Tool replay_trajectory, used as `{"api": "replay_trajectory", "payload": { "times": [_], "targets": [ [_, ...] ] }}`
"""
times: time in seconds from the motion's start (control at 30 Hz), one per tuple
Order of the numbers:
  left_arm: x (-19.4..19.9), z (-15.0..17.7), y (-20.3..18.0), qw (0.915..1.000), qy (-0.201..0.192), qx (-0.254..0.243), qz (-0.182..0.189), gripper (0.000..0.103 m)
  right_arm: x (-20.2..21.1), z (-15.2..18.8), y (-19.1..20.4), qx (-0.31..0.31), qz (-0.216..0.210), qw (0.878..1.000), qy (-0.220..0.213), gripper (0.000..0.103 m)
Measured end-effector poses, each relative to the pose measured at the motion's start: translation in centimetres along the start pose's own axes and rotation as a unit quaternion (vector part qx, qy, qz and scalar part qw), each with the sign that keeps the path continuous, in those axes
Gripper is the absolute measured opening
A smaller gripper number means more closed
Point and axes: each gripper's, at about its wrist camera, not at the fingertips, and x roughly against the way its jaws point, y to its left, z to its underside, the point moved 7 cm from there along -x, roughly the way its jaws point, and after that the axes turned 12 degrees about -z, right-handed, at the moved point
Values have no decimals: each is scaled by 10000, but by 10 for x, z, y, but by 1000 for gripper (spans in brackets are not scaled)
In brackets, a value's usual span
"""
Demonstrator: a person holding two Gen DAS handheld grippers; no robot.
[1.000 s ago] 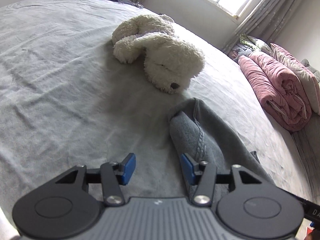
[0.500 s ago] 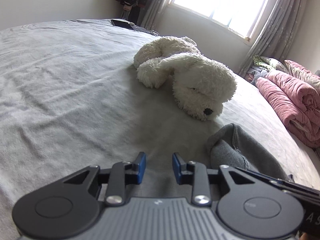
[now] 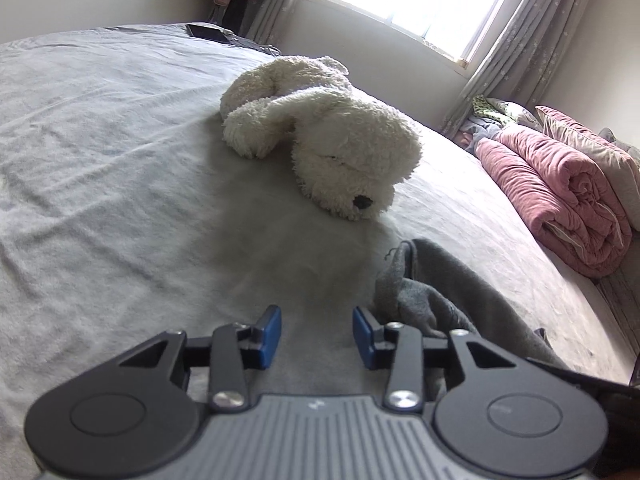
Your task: Fold clothes
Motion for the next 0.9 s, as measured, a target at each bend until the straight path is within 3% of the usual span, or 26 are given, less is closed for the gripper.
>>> {"api": "replay_trajectory", "payload": {
  "times": [0.13, 0.33, 0.43, 0.57, 0.67, 0.8, 0.9],
  "targets": [
    [-4, 3, -23, 9994, 179, -194, 224, 42, 29, -16, -16, -289, 71, 9990, -332, 2],
    [-15, 11, -60, 9935, 625, -444, 847, 42, 47, -21, -34, -662, 235, 9968, -381, 2],
    [-20, 17, -73, 9895, 797, -454, 1113, 42, 54, -21, -51, -601, 950, 9930, -354, 0],
    [-26, 19, -81, 9871, 890, -198, 1317, 42, 60, -21, -58, -1001, 578, 9921, -489, 1],
    [-25, 20, -88, 9852, 926, -4, 1441, 41, 64, -24, -51, -933, 417, 9929, -603, 14],
    [-8, 14, -101, 9888, 427, -262, 1406, 41, 71, -33, -43, -884, 10, 9916, -939, 17],
    [-3, 7, -105, 9878, 212, -51, 1541, 40, 78, -38, -42, -944, -46, 9894, -1104, 40]
  ]
}}
